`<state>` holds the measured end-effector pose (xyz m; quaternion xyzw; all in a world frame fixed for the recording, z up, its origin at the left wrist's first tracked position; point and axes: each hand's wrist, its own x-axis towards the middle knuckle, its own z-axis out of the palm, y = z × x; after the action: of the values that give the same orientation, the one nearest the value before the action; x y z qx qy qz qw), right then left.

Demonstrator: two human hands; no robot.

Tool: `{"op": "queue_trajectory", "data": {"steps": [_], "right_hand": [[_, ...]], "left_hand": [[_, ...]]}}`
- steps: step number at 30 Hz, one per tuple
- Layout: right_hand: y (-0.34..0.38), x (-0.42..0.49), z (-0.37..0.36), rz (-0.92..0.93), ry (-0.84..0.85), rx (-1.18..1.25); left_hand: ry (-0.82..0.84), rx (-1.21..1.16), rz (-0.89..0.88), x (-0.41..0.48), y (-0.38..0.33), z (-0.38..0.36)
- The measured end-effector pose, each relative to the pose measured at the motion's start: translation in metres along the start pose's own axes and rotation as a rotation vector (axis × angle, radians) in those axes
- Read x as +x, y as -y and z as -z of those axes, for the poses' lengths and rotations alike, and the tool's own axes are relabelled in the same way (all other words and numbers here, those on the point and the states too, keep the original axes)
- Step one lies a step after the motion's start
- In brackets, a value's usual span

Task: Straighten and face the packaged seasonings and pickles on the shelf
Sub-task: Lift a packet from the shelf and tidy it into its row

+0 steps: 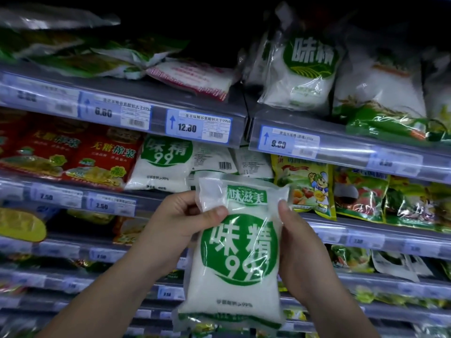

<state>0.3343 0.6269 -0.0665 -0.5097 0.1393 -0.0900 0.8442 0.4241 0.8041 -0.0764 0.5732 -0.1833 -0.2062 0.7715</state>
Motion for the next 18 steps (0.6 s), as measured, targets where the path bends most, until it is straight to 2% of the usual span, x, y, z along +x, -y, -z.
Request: {"op": "queue_trajectory", "data": {"steps": [3,6,8,12,15,18], "right_hand": [[0.0,-0.001,-0.002,0.068,-0.024,-0.028],[-0.002,-0.001,0.004,0.048,-0.055,-0.03],[-0.001,-0.001,0.008,0.006,-0.04,-0.003],[-0.002,-0.001,0.018,-0.071,0.013,0.024],[-0.001,0.002,0.025,-0.098,0.05,0.026],[-0.005,0.001,0.032,-0.13,0.1,-0.005]], "left_hand": [[-0.055,0.107,-0.053,0.0,-0.005,-0.003],[-0.143,0.136,-0.156,0.003,-0.007,-0.006],[-0.185,0.006,-0.095,0.005,-0.007,-0.008],[-0.105,-0.238,0.147,0.006,-0.007,-0.012],[-0.067,-0.272,0.171,0.008,-0.004,-0.01],[-0.101,-0.294,0.181,0.011,0.0,-0.011]]}}
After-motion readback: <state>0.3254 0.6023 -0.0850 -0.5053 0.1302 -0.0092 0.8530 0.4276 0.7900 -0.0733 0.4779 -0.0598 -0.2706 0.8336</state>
